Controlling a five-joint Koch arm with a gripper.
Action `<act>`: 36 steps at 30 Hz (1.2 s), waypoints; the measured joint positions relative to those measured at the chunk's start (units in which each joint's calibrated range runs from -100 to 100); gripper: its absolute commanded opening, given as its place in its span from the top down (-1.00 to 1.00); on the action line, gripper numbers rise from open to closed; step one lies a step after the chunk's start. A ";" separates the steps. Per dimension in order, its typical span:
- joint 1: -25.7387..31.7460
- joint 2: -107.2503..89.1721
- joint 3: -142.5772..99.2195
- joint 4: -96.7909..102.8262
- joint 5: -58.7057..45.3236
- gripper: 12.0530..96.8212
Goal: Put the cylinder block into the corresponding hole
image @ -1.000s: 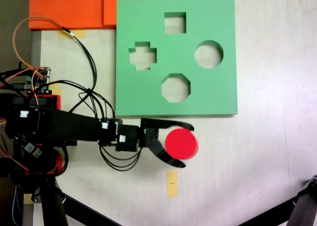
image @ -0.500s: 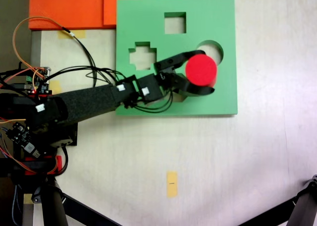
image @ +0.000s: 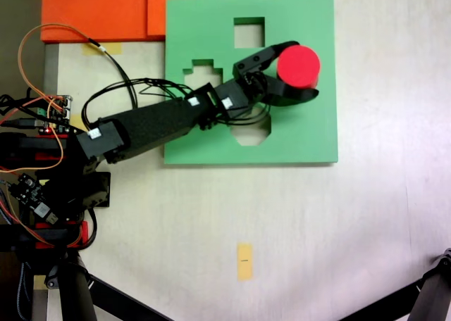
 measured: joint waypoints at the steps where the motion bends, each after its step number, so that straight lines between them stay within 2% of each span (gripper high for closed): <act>1: 0.05 1.09 0.49 0.00 0.00 0.35; 13: 1.32 10.81 6.76 0.00 -0.39 0.34; 36: 1.61 16.96 8.62 0.10 -0.63 0.31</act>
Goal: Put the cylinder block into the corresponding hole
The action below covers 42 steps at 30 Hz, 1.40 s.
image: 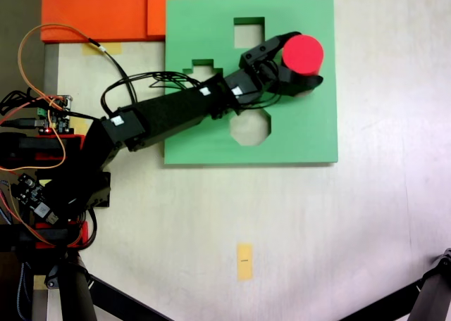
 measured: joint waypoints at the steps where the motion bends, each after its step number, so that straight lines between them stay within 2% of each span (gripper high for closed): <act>1: 0.05 0.14 0.00 0.00 0.00 0.31; 32: -0.34 -2.46 -7.84 0.78 -0.44 0.31; 42: -0.34 2.33 -6.76 1.57 -0.39 0.10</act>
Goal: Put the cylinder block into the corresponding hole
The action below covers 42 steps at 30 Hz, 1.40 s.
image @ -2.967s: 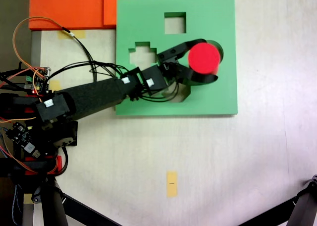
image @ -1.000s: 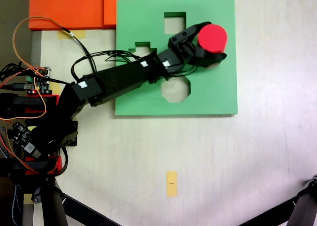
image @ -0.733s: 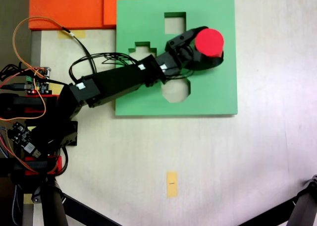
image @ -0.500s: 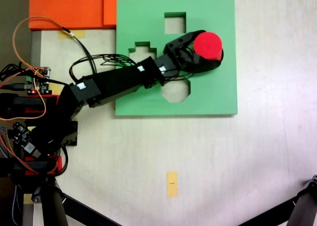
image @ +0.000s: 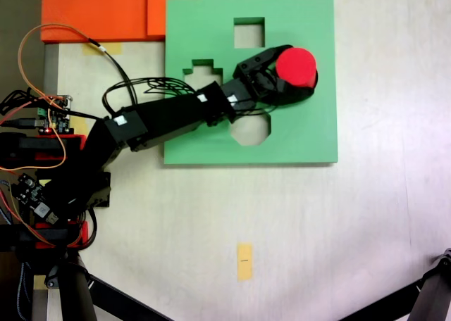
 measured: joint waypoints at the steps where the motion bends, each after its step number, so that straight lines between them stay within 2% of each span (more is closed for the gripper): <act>1: 0.00 0.14 0.10 0.00 0.00 0.07; 9: 0.00 0.41 0.20 0.20 -0.05 -0.04; 11: -0.05 0.41 0.10 0.39 -0.39 -0.19; 14: -0.05 0.82 0.10 1.96 -0.63 -0.54; 16: -0.05 0.96 0.10 3.82 -0.88 -0.65; 22: -0.15 -4.38 -9.90 7.83 -1.47 -0.66; 28: -0.15 -30.51 -22.15 7.83 -1.47 -0.65; 32: -0.15 -52.12 -28.03 3.13 -2.83 -0.62; 33: -0.15 -57.59 -29.01 0.29 -3.47 -0.56; 36: -0.29 -74.97 -32.53 -8.71 -6.11 -0.22; 38: -1.03 -87.14 -33.61 -17.13 -9.08 0.15; 42: -4.35 -105.75 -34.30 -33.68 -20.37 0.18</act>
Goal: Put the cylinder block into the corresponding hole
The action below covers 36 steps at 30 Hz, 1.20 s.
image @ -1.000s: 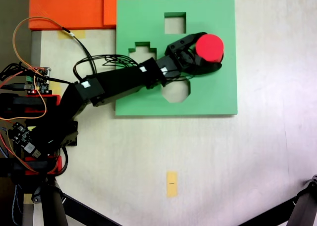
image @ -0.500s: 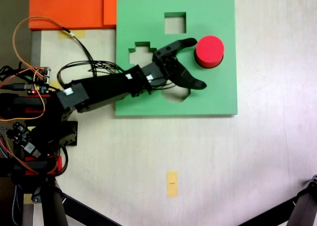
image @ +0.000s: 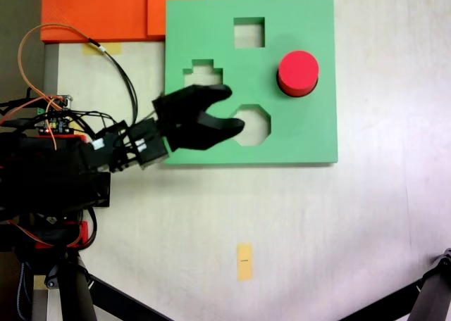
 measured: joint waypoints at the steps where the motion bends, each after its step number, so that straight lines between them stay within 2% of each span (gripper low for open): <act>1: -0.93 -2.60 -2.65 -0.98 -4.40 0.18; 5: -4.84 -6.70 -13.62 -1.47 -25.79 0.22; 7: -6.25 -6.84 -13.72 -2.35 -29.60 0.24; 13: -10.70 -6.84 -25.97 -6.75 -30.38 0.23; 19: -11.62 -7.52 -42.04 -6.36 -30.09 0.22; 22: -11.72 -7.66 -47.23 -4.70 -29.26 0.14; 29: -11.72 -7.80 -48.60 -4.21 -28.13 0.11; 32: -11.72 -7.80 -48.60 -4.21 -28.13 0.19; 36: -11.72 -7.80 -48.60 -4.21 -28.13 0.12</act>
